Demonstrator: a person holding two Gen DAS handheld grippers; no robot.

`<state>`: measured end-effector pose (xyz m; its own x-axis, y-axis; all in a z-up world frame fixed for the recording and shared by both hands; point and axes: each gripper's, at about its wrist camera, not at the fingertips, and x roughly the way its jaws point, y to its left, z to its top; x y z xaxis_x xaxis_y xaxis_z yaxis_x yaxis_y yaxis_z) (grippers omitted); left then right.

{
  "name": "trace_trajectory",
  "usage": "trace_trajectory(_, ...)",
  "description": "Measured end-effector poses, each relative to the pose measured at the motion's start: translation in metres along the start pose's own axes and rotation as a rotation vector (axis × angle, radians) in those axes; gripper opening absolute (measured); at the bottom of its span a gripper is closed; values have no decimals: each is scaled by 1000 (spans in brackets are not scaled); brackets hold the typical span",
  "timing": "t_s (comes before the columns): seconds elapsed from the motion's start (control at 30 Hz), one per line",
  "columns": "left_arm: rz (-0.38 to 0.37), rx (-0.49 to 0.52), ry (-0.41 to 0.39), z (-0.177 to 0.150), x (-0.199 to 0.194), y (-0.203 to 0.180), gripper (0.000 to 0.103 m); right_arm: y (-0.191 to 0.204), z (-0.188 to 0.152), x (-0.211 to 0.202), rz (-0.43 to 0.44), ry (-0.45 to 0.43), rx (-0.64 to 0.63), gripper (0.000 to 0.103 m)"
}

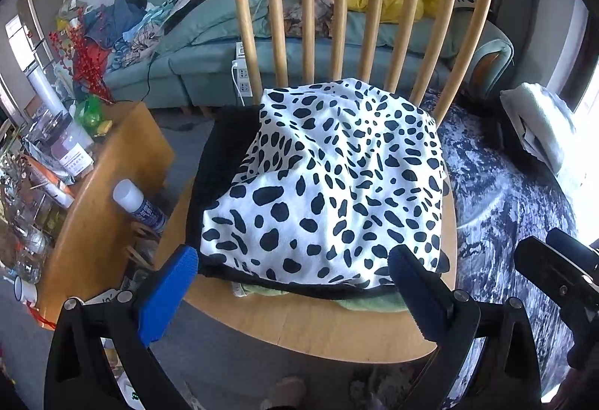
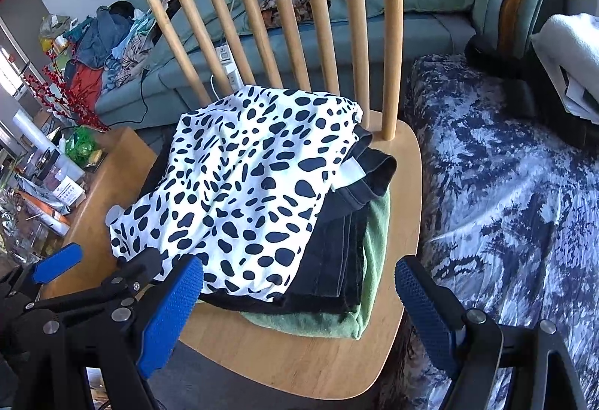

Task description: Fold clothes

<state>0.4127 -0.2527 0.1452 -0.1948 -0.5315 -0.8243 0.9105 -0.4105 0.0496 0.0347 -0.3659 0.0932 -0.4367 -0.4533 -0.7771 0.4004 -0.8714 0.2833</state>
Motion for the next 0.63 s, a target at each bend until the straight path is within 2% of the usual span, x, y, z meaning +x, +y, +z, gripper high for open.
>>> trace_trajectory(0.63, -5, 3, 30, 0, 7, 6, 103, 8, 1, 14, 5, 36, -9, 87)
